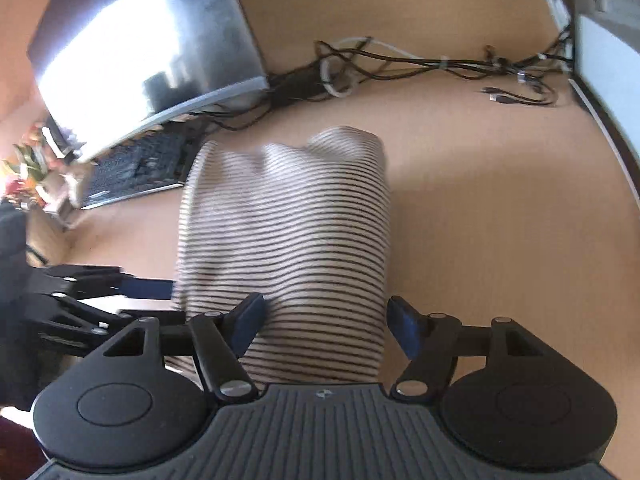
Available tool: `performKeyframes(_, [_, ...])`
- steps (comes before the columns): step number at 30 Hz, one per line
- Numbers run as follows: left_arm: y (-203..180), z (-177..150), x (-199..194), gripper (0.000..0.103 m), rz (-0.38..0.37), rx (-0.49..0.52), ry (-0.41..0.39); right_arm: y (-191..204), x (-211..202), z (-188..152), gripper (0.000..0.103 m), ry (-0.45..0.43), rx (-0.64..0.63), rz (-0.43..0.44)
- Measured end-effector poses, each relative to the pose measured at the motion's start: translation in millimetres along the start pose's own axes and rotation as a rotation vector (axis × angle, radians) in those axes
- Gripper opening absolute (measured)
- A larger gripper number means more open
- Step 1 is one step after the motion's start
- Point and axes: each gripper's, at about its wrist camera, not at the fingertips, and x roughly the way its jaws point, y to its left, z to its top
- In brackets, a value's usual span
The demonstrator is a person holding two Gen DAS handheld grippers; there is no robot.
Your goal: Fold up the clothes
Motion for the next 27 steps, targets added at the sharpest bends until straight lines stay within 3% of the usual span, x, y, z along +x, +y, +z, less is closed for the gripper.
performKeyframes(5, [4.8,1.1,1.3,0.076,-0.018,-0.001,0.008,-25.5,13.6,48.7,0.08,-0.031,0.13,0.096])
performKeyframes(7, [6.1,2.4,2.4,0.077,-0.024,0.001,0.014,-37.1,38.0,70.0,0.08,-0.015,0.159,0.096])
performKeyframes(9, [6.8,4.5,2.9,0.08,-0.024,0.015,0.021,-47.5,68.9,81.2,0.079,0.059,0.203,0.126])
performKeyframes(11, [6.9,6.8,4.0,0.082,-0.017,0.036,0.027,-46.9,82.1,81.6,0.056,0.099,0.246,0.177])
performKeyframes(13, [6.5,8.1,5.7,0.083,-0.003,0.059,0.029,-22.4,60.8,82.0,0.045,0.016,0.125,0.184])
performKeyframes(16, [10.5,11.6,9.9,0.083,0.013,0.047,0.018,3.7,10.7,77.1,0.036,-0.139,0.0,0.28])
performKeyframes(17, [12.8,14.4,11.9,0.082,0.01,0.035,0.014,7.9,3.2,75.1,0.036,-0.157,-0.041,0.257])
performKeyframes(19, [14.2,19.4,16.6,0.082,0.005,0.025,0.008,6.6,7.5,70.6,0.036,-0.148,-0.108,0.102])
performKeyframes(21, [15.0,24.4,20.0,0.082,-0.004,0.023,0.004,-14.5,31.0,68.2,0.036,-0.075,-0.07,-0.053])
performKeyframes(25, [9.4,34.7,15.8,0.081,-0.008,0.059,0.01,-47.4,51.4,58.3,0.036,-0.043,0.078,-0.063])
performKeyframes(27, [3.5,42.7,5.9,0.075,-0.001,0.088,0.002,-40.1,51.5,56.2,0.037,-0.057,0.041,-0.088])
